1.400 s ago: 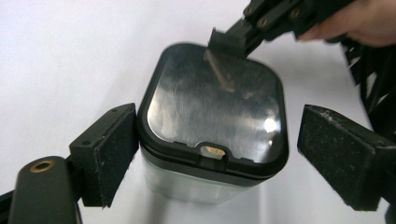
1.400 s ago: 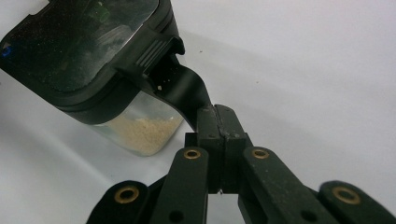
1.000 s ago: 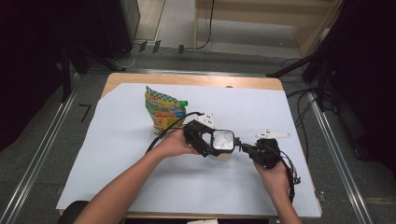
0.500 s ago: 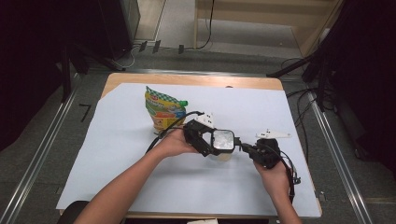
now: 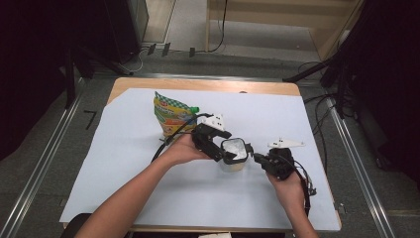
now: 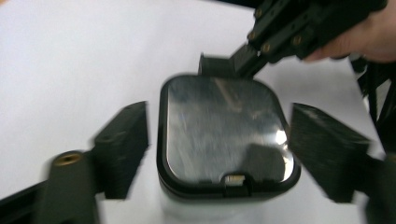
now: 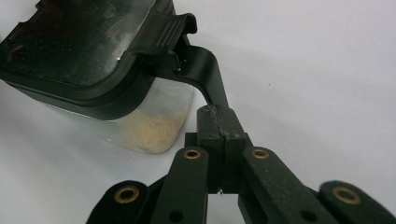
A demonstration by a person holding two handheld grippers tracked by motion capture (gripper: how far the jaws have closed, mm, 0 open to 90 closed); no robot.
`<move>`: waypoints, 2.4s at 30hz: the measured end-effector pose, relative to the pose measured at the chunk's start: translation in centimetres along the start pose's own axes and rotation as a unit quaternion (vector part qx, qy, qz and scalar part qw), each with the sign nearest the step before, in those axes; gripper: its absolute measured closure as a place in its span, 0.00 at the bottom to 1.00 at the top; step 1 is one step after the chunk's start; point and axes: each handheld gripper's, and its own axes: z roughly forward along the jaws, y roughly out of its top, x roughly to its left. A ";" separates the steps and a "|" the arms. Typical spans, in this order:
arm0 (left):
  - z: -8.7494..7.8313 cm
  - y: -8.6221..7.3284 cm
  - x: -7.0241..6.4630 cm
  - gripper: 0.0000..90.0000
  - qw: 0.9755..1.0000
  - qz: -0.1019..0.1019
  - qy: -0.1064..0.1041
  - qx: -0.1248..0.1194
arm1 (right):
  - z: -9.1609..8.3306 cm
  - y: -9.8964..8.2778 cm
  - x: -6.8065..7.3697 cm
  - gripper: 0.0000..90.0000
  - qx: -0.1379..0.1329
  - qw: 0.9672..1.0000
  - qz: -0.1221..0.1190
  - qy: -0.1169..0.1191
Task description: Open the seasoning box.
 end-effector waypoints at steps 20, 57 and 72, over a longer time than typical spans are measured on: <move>1.8 -2.2 -0.9 0.18 0.999 -0.014 0.032 0.000 | 0.6 0.7 -0.7 1.00 -0.017 1.000 0.015 0.000; 0.5 1.3 -2.0 0.37 0.999 0.005 0.013 -0.032 | 0.3 0.6 -0.4 1.00 -0.017 1.000 0.008 0.000; 0.3 3.9 -2.5 0.81 0.999 0.000 -0.043 -0.028 | 0.2 0.6 -0.4 1.00 -0.021 1.000 0.007 0.002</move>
